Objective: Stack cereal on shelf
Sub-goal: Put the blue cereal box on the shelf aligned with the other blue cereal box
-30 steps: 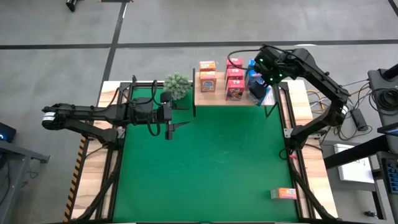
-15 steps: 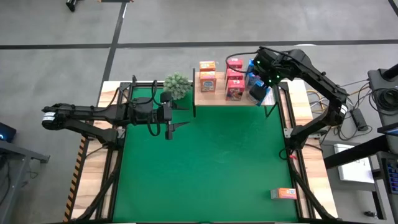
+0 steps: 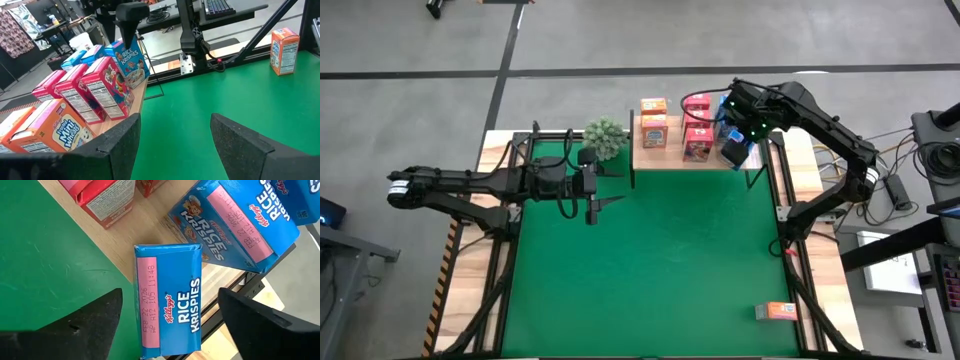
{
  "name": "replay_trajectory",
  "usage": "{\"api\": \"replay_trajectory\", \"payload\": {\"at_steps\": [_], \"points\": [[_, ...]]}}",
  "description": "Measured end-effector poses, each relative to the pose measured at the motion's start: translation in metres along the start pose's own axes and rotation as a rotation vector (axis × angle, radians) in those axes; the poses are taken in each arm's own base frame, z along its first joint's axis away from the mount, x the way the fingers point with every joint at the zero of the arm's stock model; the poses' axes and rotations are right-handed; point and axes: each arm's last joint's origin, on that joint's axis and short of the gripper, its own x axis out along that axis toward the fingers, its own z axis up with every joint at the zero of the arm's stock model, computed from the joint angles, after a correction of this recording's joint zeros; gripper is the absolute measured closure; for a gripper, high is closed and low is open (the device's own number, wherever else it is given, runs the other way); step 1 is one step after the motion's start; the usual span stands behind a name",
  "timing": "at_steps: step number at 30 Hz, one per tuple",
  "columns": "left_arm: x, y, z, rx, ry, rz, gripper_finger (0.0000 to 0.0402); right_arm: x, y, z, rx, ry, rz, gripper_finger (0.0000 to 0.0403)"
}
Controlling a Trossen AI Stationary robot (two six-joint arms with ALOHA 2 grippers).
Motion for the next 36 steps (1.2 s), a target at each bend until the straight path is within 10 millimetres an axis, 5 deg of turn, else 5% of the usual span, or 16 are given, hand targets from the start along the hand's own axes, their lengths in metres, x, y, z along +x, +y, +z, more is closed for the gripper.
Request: {"api": "replay_trajectory", "payload": {"at_steps": [10,30,36], "points": [[0.0000,0.0000,0.0000,0.000,0.000,0.000,0.0178,0.0000,-0.0001,0.0000,0.009,0.000,-0.002,0.0172],[0.0000,0.0000,0.0000,0.000,0.000,0.000,0.0178,0.0002,-0.0001,0.0001,-0.068,0.001,-0.003,0.0238],[0.0000,0.0000,0.0000,0.000,0.000,-0.001,0.0178,0.0002,-0.0001,0.0001,-0.206,0.001,-0.004,0.0242]]}}
